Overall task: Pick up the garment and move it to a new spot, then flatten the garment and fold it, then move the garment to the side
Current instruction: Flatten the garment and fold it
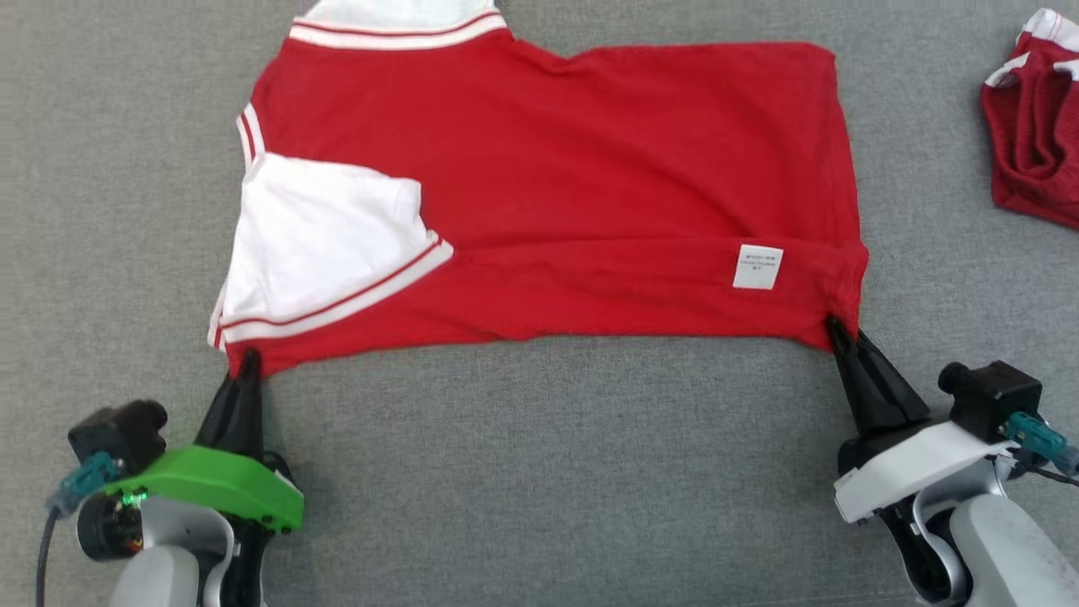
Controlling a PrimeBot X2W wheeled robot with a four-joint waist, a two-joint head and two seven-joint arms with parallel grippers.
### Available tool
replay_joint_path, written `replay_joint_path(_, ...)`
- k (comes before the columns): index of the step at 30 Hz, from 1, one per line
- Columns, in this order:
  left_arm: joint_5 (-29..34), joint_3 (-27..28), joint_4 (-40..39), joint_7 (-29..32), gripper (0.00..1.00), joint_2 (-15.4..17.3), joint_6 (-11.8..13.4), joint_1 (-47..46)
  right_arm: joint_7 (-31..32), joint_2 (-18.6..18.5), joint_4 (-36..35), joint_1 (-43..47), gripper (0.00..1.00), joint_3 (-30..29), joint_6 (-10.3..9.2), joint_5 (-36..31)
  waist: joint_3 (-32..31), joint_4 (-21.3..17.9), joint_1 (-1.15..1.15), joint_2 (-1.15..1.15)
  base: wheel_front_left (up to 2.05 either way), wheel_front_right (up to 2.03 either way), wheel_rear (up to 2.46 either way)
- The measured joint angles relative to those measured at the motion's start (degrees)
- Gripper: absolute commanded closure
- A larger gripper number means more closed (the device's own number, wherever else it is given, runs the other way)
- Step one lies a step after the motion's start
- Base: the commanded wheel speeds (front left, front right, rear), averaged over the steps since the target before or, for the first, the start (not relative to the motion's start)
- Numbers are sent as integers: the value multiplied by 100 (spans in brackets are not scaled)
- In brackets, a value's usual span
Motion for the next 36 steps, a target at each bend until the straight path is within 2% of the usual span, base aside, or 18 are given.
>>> replay_joint_path(3,2,-32,-354,123,100,-65,172,542,140,-113,-155,294,100,-91,0,93,-178,78,0,0,0,0,0)
replay_joint_path(11,-80,-165,-1132,452,100,-178,375,1460,445,-248,-457,1024,100,-459,5,271,-559,361,0,0,0,0,0)
replay_joint_path(12,-57,-167,-1195,398,79,-178,388,1483,493,-231,-502,1107,100,-494,5,275,-596,402,0,0,0,0,0)
replay_joint_path(13,-26,-192,-1223,411,51,-178,425,1494,512,-215,-556,1157,100,-522,5,276,-627,437,0,0,0,0,0)
replay_joint_path(14,2,-235,-1241,442,0,-181,454,1497,520,-193,-598,1187,64,-537,5,276,-649,460,0,0,0,0,0)
replay_joint_path(16,141,-266,-1335,319,0,-222,581,1496,521,-130,-683,1206,0,-561,4,213,-689,481,0,0,0,0,0)
replay_joint_path(20,887,-263,-1610,-286,0,-158,1047,1440,123,35,-1060,1191,0,-823,3,-224,-700,397,0,0,0,0,0)
replay_joint_path(25,1490,-336,-2054,-864,0,-176,1411,1185,-21,289,-1771,1084,0,-1020,3,-775,-707,266,0,0,0,0,0)
replay_joint_path(30,1747,-414,-2381,-971,0,-149,1524,998,175,468,-2320,1070,0,-1139,3,-1013,-745,153,0,0,0,0,0)
replay_joint_path(36,1800,-444,-2424,-876,0,-79,1558,977,328,561,-2550,1089,0,-1171,3,-1056,-778,75,0,0,0,0,0)
